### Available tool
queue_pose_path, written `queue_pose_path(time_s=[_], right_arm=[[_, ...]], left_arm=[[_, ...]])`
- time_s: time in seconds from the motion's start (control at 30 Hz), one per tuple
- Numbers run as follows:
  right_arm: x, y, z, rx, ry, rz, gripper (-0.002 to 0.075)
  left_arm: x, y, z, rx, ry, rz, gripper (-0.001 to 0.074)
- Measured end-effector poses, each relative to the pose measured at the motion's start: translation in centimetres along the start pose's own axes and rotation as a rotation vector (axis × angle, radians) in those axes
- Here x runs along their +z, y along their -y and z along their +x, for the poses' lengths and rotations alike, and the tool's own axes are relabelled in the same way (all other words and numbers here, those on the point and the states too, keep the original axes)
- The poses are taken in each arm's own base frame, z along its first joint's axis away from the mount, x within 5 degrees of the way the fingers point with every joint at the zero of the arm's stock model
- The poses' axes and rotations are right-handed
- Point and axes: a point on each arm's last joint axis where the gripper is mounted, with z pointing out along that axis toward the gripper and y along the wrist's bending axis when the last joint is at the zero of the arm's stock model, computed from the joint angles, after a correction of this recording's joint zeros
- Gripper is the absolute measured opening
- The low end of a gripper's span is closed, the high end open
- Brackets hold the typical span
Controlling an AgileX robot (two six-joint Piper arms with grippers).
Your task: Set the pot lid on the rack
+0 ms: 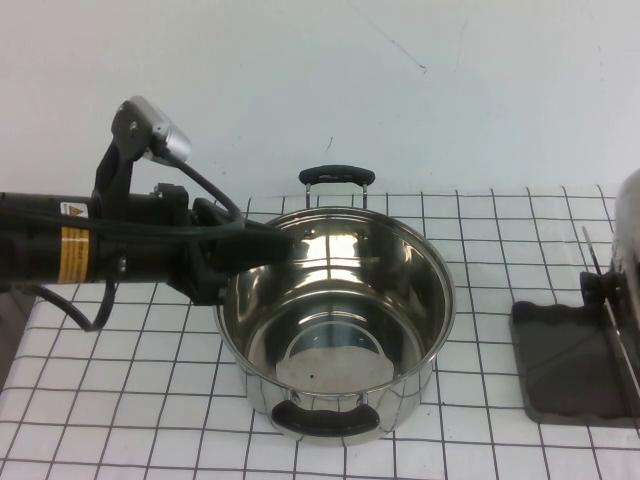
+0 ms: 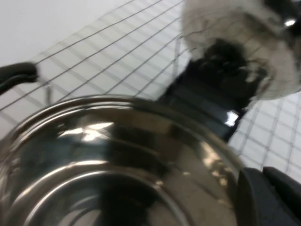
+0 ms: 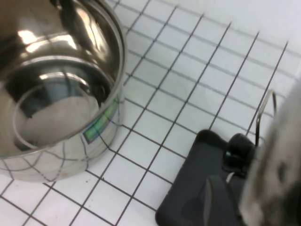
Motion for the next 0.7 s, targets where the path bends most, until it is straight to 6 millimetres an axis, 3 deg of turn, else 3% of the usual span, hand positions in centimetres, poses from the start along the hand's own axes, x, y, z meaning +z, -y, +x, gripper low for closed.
queue_pose_path(time_s=[0.23,0.37,0.57,0.7], right_arm=[[-5.5,-0.9,0.4,-0.048,0.118,0.026,0.0327],[-8.8,-1.3,1.1,-0.053,0.209,0.079,0.0293],[-13.9,-2.1,2.6,-0.032,0.468,0.135,0.0146],[-15.4,-2.8,4.8,0.026,0.679,0.125,0.0048]], left_arm=[[-0.1,-0.9,0.3,-0.004,-0.030,-0.113,-0.0002],[-0.9,-0.4,1.1,-0.019,-0.028,-0.200,-0.0002],[-4.5,2.8,3.5,0.004,0.022,-0.465,-0.0002],[-7.9,6.2,6.0,0.006,0.127,-0.660,-0.0002]])
